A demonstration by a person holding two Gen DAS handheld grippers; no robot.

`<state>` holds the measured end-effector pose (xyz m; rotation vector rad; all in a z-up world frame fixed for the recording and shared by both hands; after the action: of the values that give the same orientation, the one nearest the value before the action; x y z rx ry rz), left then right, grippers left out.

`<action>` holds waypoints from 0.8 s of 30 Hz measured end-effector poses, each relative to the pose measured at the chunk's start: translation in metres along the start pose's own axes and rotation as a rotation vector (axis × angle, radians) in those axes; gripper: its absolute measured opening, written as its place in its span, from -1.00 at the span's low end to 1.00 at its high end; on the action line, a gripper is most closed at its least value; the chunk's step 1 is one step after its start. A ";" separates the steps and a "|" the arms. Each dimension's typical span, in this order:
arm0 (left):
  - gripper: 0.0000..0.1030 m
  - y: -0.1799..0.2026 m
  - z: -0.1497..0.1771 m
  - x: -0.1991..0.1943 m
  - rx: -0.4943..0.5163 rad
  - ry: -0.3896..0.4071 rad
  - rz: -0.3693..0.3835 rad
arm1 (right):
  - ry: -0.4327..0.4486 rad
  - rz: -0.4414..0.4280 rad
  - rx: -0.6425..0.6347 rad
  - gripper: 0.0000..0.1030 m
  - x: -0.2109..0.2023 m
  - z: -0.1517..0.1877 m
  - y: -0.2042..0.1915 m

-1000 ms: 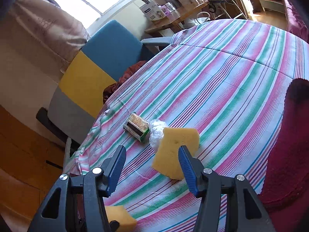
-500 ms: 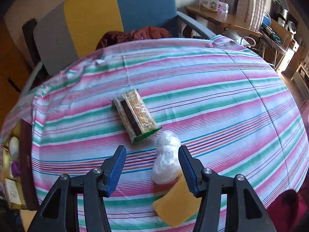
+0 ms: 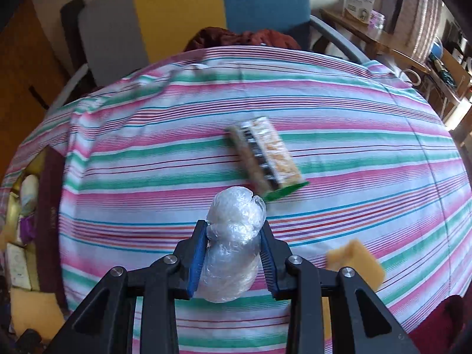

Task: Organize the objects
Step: 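Grasp the clear plastic bundle with the right tool, then carry the yellow sponge into the gold tray and open the left tool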

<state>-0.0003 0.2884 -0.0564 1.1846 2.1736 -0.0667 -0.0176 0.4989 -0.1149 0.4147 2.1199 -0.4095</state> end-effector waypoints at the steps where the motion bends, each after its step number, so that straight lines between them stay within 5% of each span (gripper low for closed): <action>1: -0.03 -0.003 0.000 -0.002 -0.006 0.000 -0.006 | 0.001 -0.031 -0.012 -0.34 0.001 0.005 -0.014; 8: -0.03 -0.041 -0.001 -0.035 -0.063 0.035 -0.083 | -0.029 -0.104 -0.130 -0.34 0.020 0.041 -0.076; 17: -0.03 -0.124 -0.011 -0.077 -0.201 0.096 -0.239 | -0.039 -0.072 -0.186 -0.34 0.027 0.049 -0.083; 24: -0.03 -0.173 -0.040 -0.059 -0.276 0.058 -0.260 | -0.040 -0.064 -0.190 -0.34 0.028 0.049 -0.085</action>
<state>-0.1314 0.1572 -0.0352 0.7558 2.2886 0.1546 -0.0342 0.4061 -0.1533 0.2273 2.1149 -0.2474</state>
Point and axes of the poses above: each gripper's, at about its wrist camera, not at the fingertips, and x roughly the way its jaws point, y to its right, z to its underside, the point moved 10 cm from there along x, roughly the way its jaws point, and after that the axes turned 6 degrees about y, right-handed, at the moved point
